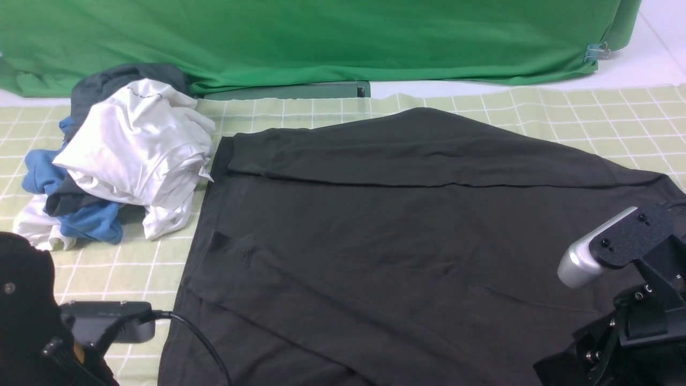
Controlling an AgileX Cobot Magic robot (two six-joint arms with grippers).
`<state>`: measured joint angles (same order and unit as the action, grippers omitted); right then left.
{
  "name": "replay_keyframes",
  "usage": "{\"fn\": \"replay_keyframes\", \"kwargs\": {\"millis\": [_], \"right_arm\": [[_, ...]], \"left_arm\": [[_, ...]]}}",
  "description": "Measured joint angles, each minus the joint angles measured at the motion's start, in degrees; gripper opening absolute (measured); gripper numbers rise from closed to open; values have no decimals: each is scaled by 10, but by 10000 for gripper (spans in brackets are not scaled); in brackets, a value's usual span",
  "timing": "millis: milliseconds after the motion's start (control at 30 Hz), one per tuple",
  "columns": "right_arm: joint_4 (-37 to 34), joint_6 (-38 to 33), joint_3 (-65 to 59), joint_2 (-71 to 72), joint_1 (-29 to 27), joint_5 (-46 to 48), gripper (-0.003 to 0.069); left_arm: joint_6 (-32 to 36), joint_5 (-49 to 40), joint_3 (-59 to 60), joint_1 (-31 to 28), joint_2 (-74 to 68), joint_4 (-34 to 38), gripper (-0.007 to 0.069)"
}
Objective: Fold a long-sleeved shirt over a green coffee tablecloth.
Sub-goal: 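Grab the top left corner of the dark shirt with the left gripper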
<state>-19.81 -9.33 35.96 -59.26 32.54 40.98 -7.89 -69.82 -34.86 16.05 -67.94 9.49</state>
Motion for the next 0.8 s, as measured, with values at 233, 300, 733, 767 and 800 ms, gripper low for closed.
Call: {"fn": "replay_keyframes", "kwargs": {"millis": [233, 300, 733, 767, 800], "right_arm": [[0, 0, 0, 0, 0, -1, 467], [0, 0, 0, 0, 0, -2, 467], [0, 40, 0, 0, 0, 0, 467], [0, 43, 0, 0, 0, 1, 467], [0, 44, 0, 0, 0, 2, 467]], "left_arm": [[-66, 66, -122, 0, -6, -112, 414], [-75, 118, -189, 0, -28, -129, 400], [-84, 149, -507, -11, -327, -115, 382], [-84, 148, -527, -16, -353, -110, 382], [-84, 148, -547, -23, -378, -104, 382]]}}
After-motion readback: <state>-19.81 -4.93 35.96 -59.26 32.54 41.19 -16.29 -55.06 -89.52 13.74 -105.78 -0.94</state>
